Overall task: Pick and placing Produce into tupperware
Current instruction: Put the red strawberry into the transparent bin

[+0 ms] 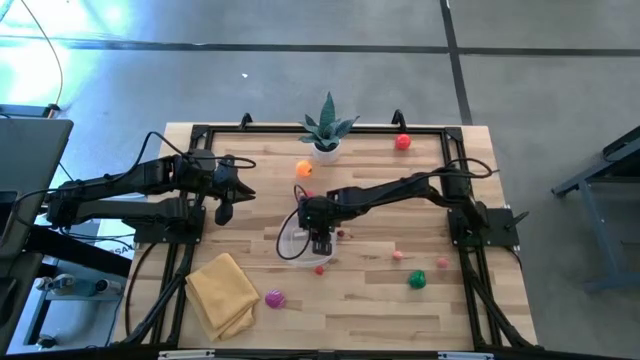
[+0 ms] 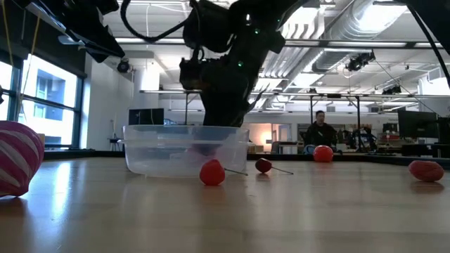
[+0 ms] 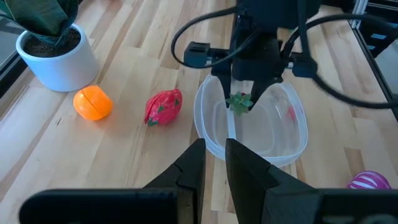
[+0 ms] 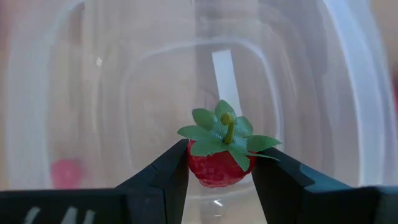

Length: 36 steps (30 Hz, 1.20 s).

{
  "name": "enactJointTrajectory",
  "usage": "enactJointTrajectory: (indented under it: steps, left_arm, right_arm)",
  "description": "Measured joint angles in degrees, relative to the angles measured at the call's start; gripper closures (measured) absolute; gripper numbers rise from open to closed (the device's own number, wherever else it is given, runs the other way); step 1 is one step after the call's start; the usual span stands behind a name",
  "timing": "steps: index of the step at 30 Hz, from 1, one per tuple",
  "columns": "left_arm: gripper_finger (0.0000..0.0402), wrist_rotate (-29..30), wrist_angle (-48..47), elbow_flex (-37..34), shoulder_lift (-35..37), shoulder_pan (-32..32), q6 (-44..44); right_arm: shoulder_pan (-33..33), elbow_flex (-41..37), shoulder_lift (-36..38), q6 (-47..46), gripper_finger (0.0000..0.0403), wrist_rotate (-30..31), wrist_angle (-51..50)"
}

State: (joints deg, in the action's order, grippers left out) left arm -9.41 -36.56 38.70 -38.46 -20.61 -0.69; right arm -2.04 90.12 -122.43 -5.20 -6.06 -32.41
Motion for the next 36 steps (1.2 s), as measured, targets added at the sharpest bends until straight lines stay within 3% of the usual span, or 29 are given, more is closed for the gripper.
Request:
enactJointTrajectory:
  steps: [18,30,36]
  left_arm:
    - [0.0348,0.0,0.0,0.0,0.0,0.0,0.0]
    - [0.0348,0.0,0.0,0.0,0.0,0.0,0.0]
    - [0.0348,0.0,0.0,0.0,0.0,0.0,0.0]
  right_arm:
    - [-1.1,-0.1,-0.8,1.3,0.0253,1.4,-0.8]
    - [-1.1,-0.1,-0.8,1.2,0.0196,1.4,-0.4]
    - [-1.2,-0.1,-0.8,1.2,0.0191,1.4,-0.4]
